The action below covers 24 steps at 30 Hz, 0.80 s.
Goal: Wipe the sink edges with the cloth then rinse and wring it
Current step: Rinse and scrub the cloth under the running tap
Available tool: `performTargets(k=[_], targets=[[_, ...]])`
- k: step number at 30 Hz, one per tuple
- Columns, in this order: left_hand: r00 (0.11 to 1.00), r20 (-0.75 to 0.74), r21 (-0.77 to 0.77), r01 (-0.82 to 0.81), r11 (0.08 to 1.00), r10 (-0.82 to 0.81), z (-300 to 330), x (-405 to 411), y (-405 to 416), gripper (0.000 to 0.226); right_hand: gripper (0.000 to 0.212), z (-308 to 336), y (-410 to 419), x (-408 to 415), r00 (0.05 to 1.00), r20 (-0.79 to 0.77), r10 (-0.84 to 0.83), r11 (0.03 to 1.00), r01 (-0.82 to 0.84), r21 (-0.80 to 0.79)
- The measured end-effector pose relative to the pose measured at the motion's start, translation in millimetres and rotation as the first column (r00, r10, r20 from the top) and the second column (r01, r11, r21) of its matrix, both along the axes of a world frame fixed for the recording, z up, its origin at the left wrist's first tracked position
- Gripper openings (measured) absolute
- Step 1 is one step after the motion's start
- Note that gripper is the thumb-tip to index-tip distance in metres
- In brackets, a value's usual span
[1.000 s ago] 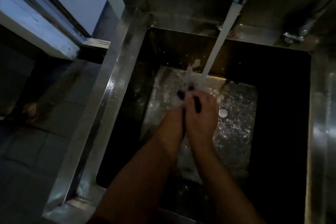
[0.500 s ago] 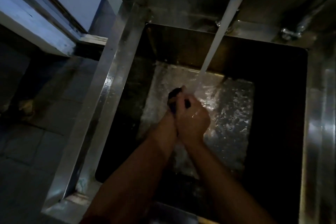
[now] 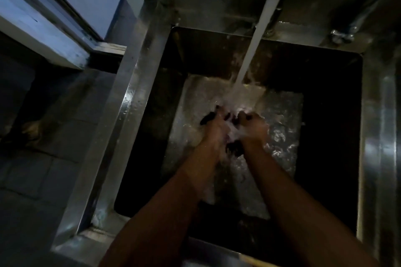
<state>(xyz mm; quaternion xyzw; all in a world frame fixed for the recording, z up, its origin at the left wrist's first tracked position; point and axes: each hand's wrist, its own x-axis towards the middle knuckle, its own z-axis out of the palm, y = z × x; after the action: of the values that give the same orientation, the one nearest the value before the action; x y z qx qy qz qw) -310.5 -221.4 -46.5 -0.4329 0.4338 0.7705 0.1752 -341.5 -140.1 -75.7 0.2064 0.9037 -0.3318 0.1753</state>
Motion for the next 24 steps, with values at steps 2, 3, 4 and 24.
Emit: performTargets(k=[2,3,4,24], targets=[[0.999,-0.012,-0.132,0.038,0.991,-0.040,12,-2,5,0.056,0.048,-12,16,-17,0.982,0.128,0.141,0.989,-0.147,0.036],[0.993,-0.060,-0.281,0.086,0.956,-0.107,4,-4,4,0.048,0.054,-10,21,-25,0.977,0.129,0.172,0.983,-0.179,0.042],[0.966,-0.111,-0.434,0.163,0.886,-0.232,8,-6,3,0.043,0.058,-7,25,-31,0.977,0.109,0.184,0.983,-0.183,-0.017],[0.960,0.274,0.336,-0.036,0.941,-0.062,-33,68,-15,0.087,0.029,45,-14,21,0.795,0.510,-0.328,0.393,0.606,-0.692]])
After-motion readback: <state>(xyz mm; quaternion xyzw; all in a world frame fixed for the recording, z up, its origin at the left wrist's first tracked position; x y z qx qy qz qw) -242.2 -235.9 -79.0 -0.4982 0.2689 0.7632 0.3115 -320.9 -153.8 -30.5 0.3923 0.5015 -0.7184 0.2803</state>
